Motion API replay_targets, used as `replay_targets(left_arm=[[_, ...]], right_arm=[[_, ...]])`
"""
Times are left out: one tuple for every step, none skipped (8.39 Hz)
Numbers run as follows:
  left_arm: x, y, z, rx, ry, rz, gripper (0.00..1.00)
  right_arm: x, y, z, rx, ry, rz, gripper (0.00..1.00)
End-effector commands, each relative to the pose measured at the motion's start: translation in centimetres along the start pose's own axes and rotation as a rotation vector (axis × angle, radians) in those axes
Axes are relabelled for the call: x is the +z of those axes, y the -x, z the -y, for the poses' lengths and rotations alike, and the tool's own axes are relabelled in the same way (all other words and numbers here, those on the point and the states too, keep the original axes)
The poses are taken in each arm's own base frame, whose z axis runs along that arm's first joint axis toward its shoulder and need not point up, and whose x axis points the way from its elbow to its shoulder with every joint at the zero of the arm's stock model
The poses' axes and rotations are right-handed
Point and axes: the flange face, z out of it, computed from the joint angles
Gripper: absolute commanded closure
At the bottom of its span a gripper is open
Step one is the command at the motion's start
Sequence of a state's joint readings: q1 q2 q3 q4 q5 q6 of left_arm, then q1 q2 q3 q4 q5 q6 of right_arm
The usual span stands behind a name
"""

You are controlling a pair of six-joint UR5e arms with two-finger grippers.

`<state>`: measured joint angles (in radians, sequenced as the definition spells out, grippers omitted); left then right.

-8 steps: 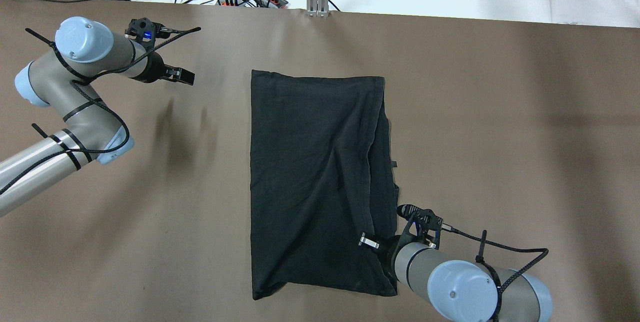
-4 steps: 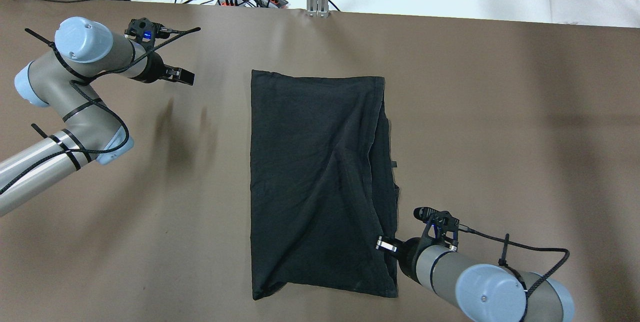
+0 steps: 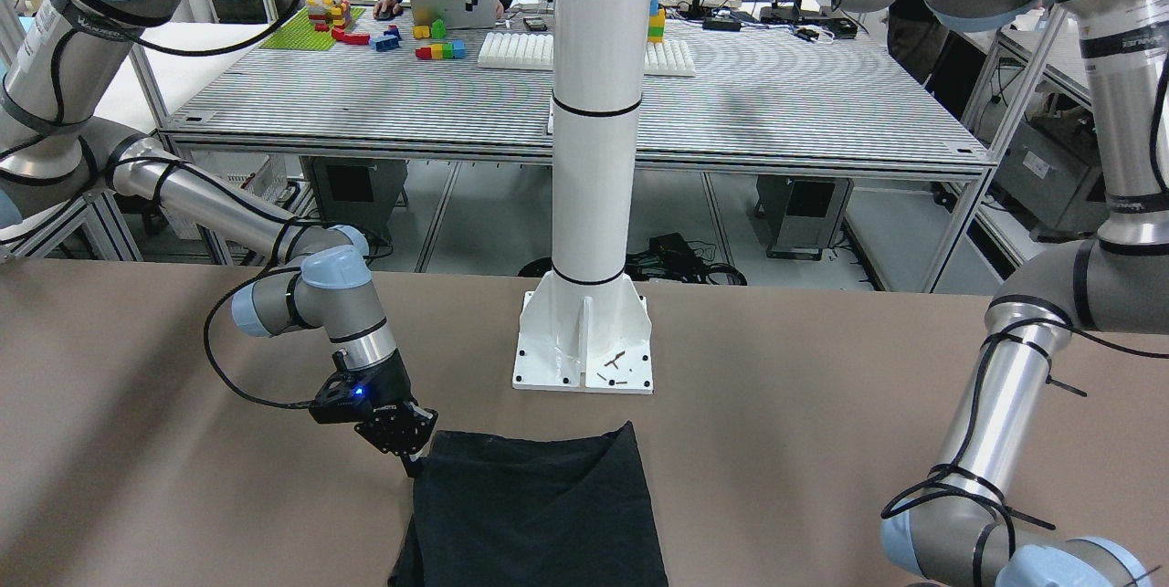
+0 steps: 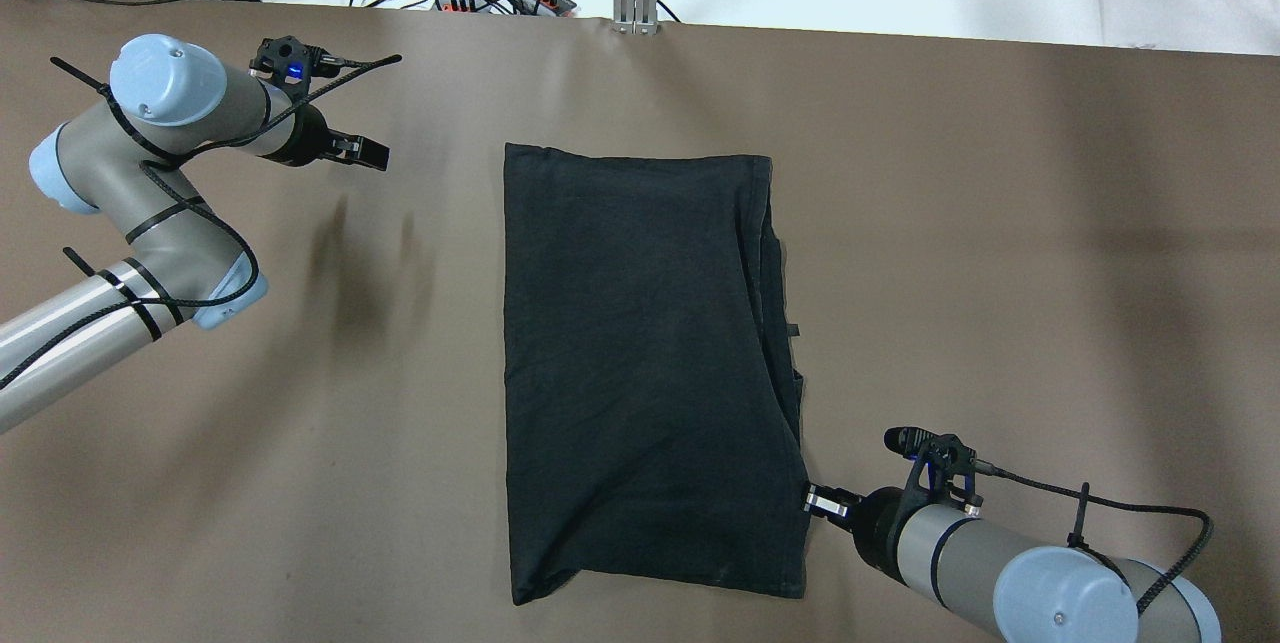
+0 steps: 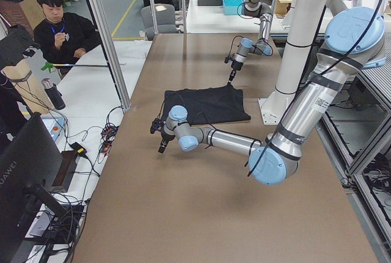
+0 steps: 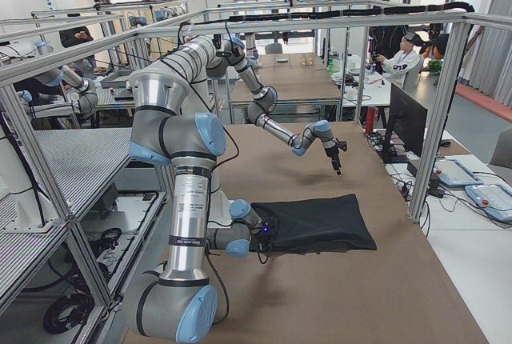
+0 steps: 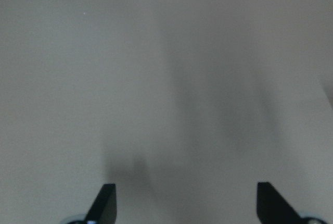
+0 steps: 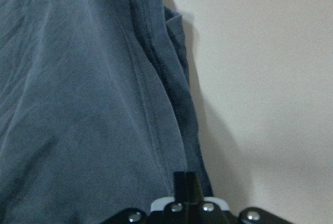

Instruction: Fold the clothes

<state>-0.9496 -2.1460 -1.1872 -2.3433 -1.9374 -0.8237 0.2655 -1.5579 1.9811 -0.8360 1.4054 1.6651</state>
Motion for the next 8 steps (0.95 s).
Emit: replay_targets(left_arm=[[0.1, 0.0, -0.1, 0.000, 0.002, 0.000, 0.05], [0.3, -0.3, -0.4, 0.003, 0.007, -0.001, 0.05], [0.4, -0.5, -0.5, -0.005, 0.009, -0.004, 0.05], [0.5, -0.6, -0.7, -0.005, 0.011, -0.005, 0.05], [0.4, -0.6, -0.6, -0.006, 0.009, -0.005, 0.05], [0.5, -0.6, -0.6, -0.006, 0.010, -0.004, 0.05], [0.5, -0.6, -0.6, -0.006, 0.010, -0.004, 0.05], [0.5, -0.6, -0.7, -0.005, 0.011, -0.005, 0.05]], right_arm=[[-2.0, 2.5, 0.2, 0.005, 0.006, 0.030, 1.00], [-1.8, 2.4, 0.3, 0.001, -0.005, 0.008, 1.00], [-1.6, 1.5, 0.4, -0.015, -0.010, -0.011, 1.00], [-2.0, 1.9, 0.6, -0.029, -0.010, -0.003, 1.00], [-3.0, 2.6, 1.1, -0.048, -0.013, 0.018, 1.00], [-3.1, 2.5, 1.9, -0.079, -0.030, -0.016, 1.00], [-2.8, 1.8, 1.9, -0.089, -0.033, -0.037, 1.00], [-2.2, -0.5, 1.6, -0.103, -0.035, -0.084, 1.00]])
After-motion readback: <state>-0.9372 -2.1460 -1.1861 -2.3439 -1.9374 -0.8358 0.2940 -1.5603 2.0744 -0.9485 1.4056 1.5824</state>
